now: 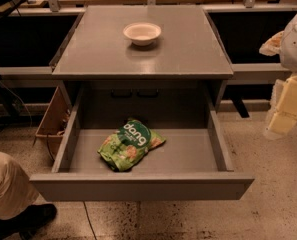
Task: Pick green rice chip bag from top drawer and place on counter
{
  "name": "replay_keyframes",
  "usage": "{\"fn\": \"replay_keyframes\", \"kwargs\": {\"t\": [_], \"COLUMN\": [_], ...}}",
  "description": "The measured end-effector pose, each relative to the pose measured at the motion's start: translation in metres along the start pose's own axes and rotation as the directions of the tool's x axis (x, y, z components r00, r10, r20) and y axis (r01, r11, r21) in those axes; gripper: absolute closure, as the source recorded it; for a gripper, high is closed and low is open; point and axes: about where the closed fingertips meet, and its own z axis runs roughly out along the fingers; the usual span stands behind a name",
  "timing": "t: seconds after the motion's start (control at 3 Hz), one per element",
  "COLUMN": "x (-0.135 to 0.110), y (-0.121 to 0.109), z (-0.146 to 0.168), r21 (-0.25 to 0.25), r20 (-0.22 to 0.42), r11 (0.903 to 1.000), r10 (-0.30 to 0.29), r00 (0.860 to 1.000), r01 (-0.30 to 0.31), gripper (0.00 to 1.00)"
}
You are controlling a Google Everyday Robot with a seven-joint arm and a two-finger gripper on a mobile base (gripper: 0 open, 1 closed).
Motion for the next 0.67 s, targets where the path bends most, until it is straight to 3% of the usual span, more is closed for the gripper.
{"fn": "replay_keyframes", "kwargs": {"t": [0.33,0.67], "x": [0.000,-0.014], "y": [0.000,-0.009], "z": [0.000,0.028], "r21": [0.000,-0.014], "r20": [0.000,0.051], "r11": [1.0000,0.9995], "r10": [0.000,-0.026], "r00": [1.000,0.998], "r01": [0.000,0.027], "gripper": [0.00,0.00]}}
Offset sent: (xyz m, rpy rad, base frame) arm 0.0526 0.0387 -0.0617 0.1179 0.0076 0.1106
